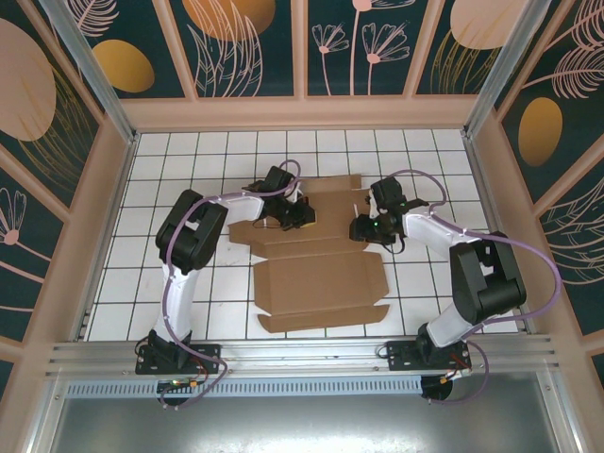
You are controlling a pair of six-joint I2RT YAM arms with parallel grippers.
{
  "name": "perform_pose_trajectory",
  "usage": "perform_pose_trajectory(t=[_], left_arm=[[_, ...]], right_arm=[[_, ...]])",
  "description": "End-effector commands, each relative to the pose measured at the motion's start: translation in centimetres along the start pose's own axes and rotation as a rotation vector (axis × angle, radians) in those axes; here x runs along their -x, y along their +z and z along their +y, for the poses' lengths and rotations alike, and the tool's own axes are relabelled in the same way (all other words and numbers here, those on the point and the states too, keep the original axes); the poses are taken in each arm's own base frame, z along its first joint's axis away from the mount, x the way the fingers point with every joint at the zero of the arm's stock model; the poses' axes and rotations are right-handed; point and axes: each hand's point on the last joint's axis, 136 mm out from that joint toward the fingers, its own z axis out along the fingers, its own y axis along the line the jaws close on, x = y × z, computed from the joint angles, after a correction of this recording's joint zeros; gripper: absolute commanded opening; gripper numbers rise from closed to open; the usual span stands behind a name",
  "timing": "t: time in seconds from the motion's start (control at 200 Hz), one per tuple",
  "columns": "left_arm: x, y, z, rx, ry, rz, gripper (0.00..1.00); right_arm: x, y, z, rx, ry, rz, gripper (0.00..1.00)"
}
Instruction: Fold the paper box
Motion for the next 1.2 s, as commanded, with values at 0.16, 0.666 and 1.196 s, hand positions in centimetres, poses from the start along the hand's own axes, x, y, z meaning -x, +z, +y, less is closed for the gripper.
perform_pose_trajectory(t=[0.16,0.666,1.196], left_arm=[[-0.9,1.2,-0.6,-0.017,-0.011,0.035,0.00],[1.4,-8.3,-6.0,-0.057,0.112,-0.157,0.11],[4.0,-20.8,2.5,0.236,-0.012,-0.512,0.83]], right_arm=[[-1.5,1.6,2.1,0.071,-0.009,0.060,0.49],[4.8,-6.0,6.2,0.027,-0.225,-0.238,0.59],[8.1,4.9,6.6,-0.237,-0.250,-0.040,0.67]])
